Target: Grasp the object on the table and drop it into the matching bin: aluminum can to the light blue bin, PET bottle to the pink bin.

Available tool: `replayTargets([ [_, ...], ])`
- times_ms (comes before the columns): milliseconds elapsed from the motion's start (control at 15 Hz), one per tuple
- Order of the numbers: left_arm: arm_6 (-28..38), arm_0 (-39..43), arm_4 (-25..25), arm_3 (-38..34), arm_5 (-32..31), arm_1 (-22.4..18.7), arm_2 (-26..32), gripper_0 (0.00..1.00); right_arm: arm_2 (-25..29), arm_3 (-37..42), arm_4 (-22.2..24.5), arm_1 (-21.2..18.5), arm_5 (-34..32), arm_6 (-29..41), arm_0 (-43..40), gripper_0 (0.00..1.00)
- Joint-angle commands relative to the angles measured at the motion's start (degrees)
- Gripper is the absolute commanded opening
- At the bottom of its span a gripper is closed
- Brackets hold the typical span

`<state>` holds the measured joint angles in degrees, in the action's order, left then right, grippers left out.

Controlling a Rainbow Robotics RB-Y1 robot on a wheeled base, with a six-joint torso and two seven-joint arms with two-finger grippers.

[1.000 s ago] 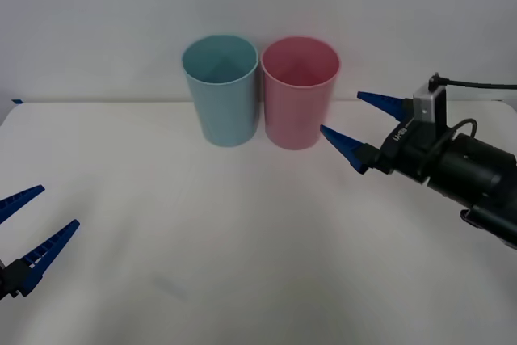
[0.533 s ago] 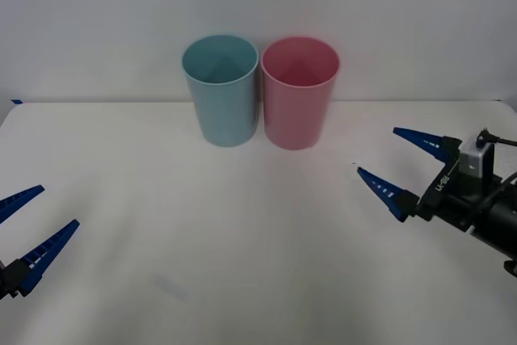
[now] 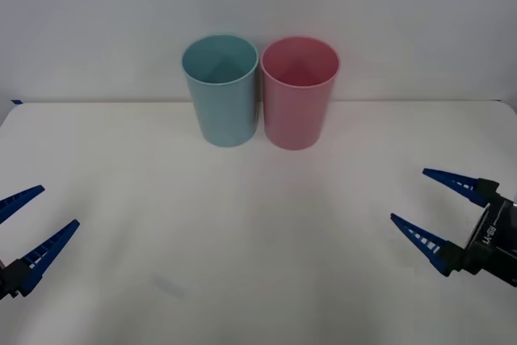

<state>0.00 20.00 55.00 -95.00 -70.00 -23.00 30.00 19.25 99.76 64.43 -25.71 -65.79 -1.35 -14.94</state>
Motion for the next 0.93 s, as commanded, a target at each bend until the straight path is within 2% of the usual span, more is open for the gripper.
replayTargets([
  [67, 0.0, 0.0, 0.0, 0.0, 0.0, 0.0, 0.0, 1.0, 3.42, -0.09, 0.0, 0.05, -4.17, 1.0, -2.46, 1.0],
  [933, 0.0, 0.0, 0.0, 0.0, 0.0, 0.0, 0.0, 1.0, 5.18, -0.01, 0.7, 0.05, -6.37, -0.06, -4.75, 1.0],
])
